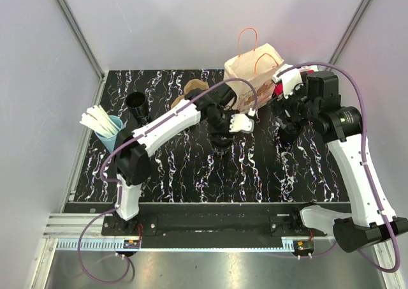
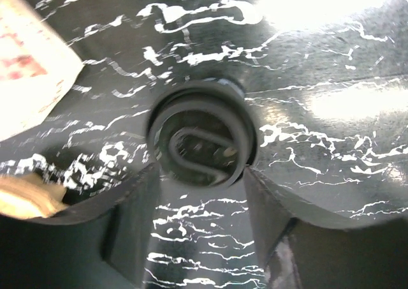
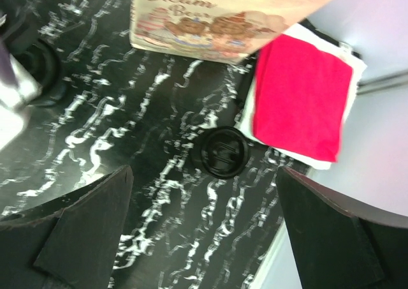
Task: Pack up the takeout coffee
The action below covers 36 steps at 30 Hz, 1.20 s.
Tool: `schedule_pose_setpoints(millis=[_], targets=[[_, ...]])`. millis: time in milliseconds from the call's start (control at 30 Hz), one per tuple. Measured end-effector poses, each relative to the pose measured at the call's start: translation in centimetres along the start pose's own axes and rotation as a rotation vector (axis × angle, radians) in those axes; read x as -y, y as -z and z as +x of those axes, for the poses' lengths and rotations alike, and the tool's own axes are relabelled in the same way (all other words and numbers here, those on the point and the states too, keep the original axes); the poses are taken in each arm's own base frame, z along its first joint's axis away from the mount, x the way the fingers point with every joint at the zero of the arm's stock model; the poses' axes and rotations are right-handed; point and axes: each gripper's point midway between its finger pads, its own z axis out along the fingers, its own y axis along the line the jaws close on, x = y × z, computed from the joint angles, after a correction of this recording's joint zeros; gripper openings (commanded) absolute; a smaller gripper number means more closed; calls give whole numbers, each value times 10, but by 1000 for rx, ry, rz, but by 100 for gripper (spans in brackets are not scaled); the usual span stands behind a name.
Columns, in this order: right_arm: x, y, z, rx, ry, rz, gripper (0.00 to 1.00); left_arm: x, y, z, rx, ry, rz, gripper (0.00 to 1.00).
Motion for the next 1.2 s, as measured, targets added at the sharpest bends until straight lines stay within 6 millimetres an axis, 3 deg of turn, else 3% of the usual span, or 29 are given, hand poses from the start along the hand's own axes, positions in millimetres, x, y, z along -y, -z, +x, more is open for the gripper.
schedule_pose_setpoints(millis=[133,200,367,500,567,767,867,1000,1200], targets=[[-10,-4,-3,16,-39,-50,100,-15,26,5,41,68,-60,79],[-15,-7,-4,16,-69,-75,99,-25,48,10,79,114,-107,99],[-33,-20,-1,20,-181,-141,100,-39,106,35,198,260,-240,99],[-58,-32,5,18,-274,-238,100,-44,132,50,302,383,-326,99],[-73,-39,10,12,-324,-296,99,-45,131,52,356,448,-340,99],[-112,-67,31,-56,-466,-449,94,-42,96,57,424,620,-281,99],[-121,-85,34,-93,-512,-497,91,-54,89,58,512,699,-258,99],[-134,-107,43,-152,-565,-557,91,-74,91,73,611,812,-269,99],[-140,-115,44,-164,-589,-584,90,-88,89,71,692,851,-239,99]])
